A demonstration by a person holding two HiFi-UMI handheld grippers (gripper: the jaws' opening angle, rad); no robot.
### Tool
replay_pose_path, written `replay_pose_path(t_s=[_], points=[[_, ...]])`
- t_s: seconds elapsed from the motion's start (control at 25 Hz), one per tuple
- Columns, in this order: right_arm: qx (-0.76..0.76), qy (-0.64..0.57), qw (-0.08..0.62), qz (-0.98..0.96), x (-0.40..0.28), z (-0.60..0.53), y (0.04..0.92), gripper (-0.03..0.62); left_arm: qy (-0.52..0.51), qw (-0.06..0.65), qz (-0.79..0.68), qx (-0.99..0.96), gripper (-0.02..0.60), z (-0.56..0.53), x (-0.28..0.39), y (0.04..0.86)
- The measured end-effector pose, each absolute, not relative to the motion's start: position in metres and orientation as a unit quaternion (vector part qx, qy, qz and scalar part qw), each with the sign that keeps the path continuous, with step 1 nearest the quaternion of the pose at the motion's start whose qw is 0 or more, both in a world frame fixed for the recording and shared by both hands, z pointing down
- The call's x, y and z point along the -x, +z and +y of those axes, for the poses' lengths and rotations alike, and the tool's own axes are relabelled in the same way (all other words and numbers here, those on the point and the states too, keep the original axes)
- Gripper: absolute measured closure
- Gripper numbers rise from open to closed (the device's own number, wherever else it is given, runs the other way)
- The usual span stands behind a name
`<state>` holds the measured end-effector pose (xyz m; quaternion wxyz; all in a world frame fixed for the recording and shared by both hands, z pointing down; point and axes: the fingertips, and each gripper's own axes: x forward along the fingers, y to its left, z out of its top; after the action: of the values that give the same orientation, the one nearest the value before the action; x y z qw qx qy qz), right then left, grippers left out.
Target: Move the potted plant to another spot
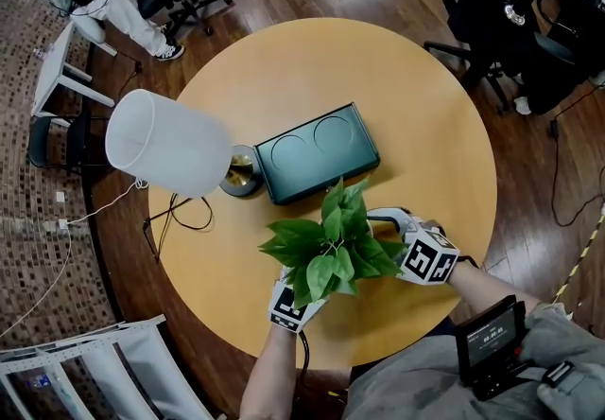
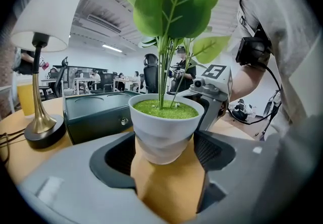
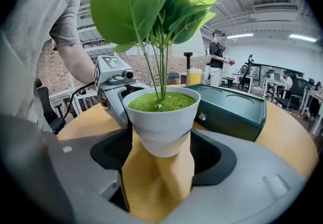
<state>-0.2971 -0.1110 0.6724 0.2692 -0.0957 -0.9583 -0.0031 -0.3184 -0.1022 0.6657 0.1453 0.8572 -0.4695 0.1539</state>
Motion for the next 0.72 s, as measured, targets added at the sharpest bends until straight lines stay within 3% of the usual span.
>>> replay_pose_path(t_s=[0.72], points=[[0.039, -0.057, 0.228, -0.971, 0.261, -0.119, 0.548, 0.252, 0.155, 0.065, -0.448, -0.878, 0.218, -0.111, 0.283, 0.539]])
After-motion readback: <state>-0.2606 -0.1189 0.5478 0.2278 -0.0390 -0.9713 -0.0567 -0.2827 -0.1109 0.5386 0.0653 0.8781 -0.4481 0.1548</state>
